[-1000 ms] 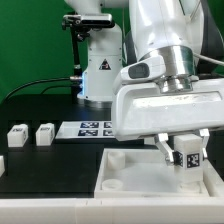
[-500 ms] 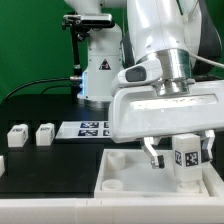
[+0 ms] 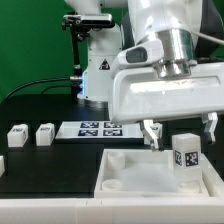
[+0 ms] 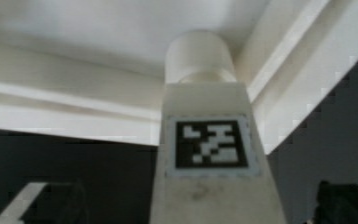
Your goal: Assemble one leg
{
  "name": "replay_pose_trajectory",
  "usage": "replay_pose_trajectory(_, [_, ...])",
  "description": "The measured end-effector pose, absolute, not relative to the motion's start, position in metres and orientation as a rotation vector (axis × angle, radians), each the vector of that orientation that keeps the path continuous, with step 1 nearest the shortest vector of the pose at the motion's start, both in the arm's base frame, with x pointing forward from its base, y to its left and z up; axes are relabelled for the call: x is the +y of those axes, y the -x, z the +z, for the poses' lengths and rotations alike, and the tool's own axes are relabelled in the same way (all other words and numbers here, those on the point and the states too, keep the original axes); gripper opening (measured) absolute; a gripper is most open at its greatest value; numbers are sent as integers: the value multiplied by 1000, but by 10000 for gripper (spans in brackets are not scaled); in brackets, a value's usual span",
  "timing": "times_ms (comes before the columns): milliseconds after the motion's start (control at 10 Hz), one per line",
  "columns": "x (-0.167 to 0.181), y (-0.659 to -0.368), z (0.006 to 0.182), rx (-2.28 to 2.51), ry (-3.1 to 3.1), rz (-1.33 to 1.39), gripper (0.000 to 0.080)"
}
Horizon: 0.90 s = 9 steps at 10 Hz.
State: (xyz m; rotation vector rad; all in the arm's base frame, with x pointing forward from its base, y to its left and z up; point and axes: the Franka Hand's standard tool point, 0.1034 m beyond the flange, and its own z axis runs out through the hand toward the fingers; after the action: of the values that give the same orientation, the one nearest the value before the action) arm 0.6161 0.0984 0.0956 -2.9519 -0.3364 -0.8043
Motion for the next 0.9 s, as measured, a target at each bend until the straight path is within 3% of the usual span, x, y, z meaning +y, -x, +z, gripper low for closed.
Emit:
replay_pose_trajectory(100, [98,-614,108,-343,2953,-795,649])
replay_pose_trajectory(400, [101,-614,104,-348,2959,-744,649])
replay_pose_trajectory(600, [100,-608,97,-353,2990,-488,649])
replay_pose_trajectory(900, [101,-609,102,-350,2990,-52,649])
